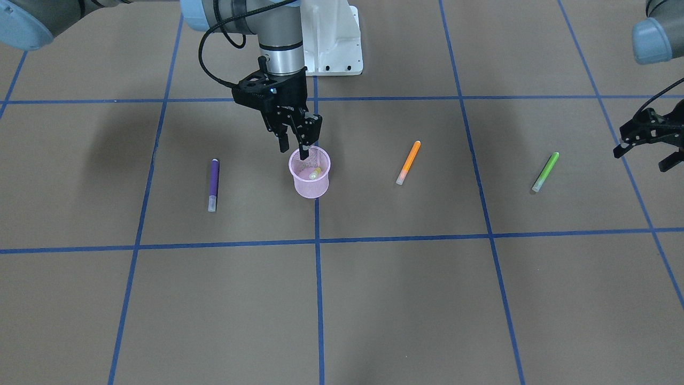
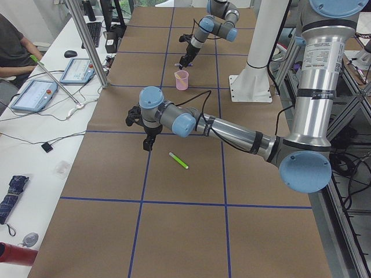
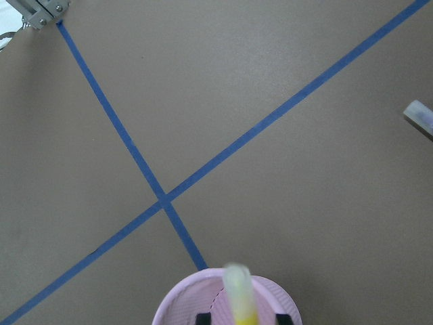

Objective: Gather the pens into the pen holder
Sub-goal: 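Carry the yellow highlighter over the pink cup and open the right gripper, then withdraw the right arm while the left gripper grasps the green marker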

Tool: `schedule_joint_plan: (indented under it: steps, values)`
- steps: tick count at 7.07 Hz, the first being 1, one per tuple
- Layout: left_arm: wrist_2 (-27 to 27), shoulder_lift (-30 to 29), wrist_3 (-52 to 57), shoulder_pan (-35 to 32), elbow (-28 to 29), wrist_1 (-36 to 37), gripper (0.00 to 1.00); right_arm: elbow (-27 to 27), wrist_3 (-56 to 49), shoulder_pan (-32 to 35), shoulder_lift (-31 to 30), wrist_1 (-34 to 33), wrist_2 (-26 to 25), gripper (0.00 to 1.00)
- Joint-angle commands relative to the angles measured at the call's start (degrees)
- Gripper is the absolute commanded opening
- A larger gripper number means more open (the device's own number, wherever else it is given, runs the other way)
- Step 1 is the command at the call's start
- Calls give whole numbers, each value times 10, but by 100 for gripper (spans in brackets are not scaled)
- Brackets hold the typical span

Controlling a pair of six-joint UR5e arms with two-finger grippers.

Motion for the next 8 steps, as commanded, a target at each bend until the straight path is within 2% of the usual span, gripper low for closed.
schedule_joint_plan:
  steps: [1,2,3,4,5,6,8]
  values:
    - [90,-35,-8,76,1,6,97,81,-22,13,-43,-17,13,100]
    - [99,-36,4,108,3,8,95,122,-86,41,-84,-18,57,100]
    - [122,-38,70,137,4,59,94,133,-136,82,-124,-15,125,100]
    - [131,-47,170,137,-2,138,94,143,-195,108,-158,-12,149,100]
    - [132,-40,258,137,12,163,99,138,-273,129,-188,-13,190,100]
    - [132,-43,258,140,36,165,99,125,-337,166,-209,-9,254,100]
    - [129,-49,237,169,73,156,99,79,-458,262,-212,-8,416,100]
